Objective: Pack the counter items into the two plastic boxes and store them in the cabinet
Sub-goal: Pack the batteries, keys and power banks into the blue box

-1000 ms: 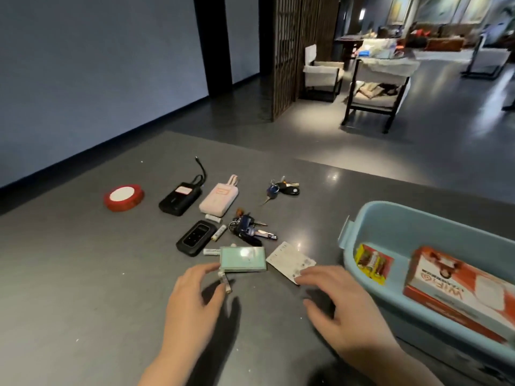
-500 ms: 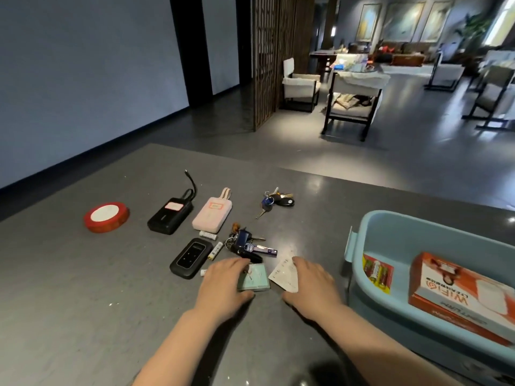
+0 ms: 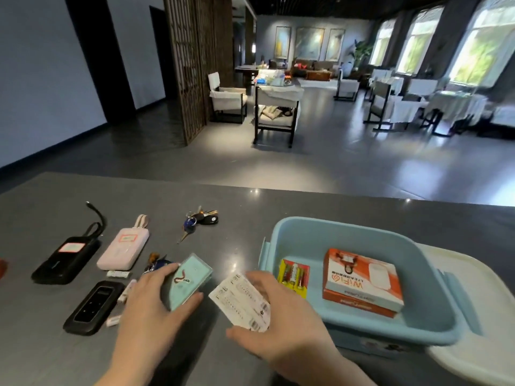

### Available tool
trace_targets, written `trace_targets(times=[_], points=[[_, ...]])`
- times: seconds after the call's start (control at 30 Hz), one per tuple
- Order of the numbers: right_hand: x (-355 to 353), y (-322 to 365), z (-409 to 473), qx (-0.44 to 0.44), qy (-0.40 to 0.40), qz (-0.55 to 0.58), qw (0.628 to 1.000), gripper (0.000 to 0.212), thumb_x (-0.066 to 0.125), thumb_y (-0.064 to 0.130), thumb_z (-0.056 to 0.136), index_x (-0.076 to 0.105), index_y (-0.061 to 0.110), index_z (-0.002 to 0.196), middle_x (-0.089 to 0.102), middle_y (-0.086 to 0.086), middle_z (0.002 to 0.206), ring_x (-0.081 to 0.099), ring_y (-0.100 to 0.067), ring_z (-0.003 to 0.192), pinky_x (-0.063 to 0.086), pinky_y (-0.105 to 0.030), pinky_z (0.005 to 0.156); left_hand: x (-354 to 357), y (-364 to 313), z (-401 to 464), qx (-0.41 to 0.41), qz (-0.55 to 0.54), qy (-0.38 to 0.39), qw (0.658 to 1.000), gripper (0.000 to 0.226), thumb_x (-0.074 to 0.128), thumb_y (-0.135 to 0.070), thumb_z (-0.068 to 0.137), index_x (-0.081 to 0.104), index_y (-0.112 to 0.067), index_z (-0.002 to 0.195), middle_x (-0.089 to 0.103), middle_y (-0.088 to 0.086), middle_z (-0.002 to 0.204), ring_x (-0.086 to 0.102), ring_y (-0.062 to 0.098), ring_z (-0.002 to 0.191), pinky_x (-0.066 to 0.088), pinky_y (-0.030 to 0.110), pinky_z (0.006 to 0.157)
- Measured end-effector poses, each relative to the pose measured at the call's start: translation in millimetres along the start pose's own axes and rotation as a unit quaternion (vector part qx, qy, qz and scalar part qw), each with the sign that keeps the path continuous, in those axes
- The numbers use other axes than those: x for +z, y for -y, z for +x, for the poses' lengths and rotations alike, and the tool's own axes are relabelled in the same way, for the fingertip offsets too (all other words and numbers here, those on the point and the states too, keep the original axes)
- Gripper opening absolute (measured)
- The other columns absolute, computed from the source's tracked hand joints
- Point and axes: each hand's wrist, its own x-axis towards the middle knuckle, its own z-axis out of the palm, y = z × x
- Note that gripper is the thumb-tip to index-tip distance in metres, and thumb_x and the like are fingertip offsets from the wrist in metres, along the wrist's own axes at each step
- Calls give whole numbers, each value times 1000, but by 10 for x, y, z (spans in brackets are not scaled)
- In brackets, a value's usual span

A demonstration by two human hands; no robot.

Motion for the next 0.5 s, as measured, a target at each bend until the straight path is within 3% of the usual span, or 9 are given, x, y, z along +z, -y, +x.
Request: trace_targets(times=[0.13, 0.23, 0.33, 0.5], points=[[-663, -174, -154, 8, -110, -16, 994, 70, 62, 71, 54, 38, 53, 118, 58, 31, 105, 55, 9, 96, 52, -21, 79, 207, -547, 64, 43, -73, 14, 996, 61, 84, -39, 62, 56, -36, 115, 54, -13, 108, 50, 9, 105, 39, 30, 85], [-1009, -566, -44, 53, -171, -77, 981, 67, 69, 65, 60, 44, 46, 119, 61, 24, 111, 56, 1, 103, 49, -28, 83, 366, -798, 61, 64, -91, 21, 994, 61, 82, -44, 61, 54, -39, 115, 51, -21, 105, 48, 4, 103, 36, 27, 82], [-1116, -931, 196, 99, -131, -168, 972, 63, 69, 60, 66, 45, 41, 121, 62, 14, 116, 55, -13, 107, 45, -30, 80, 510, -929, 35, 70, -105, 28, 992, 61, 82, -44, 60, 55, -39, 115, 52, -21, 107, 49, 4, 104, 36, 25, 81], [-940, -1153, 690, 70, -54, -280, 956, 69, 63, 66, 66, 48, 35, 126, 61, 7, 115, 47, -17, 111, 41, -34, 85, 618, -971, 57, 49, -108, 35, 992, 63, 79, -49, 60, 53, -43, 117, 48, -29, 107, 44, -1, 105, 35, 24, 79]])
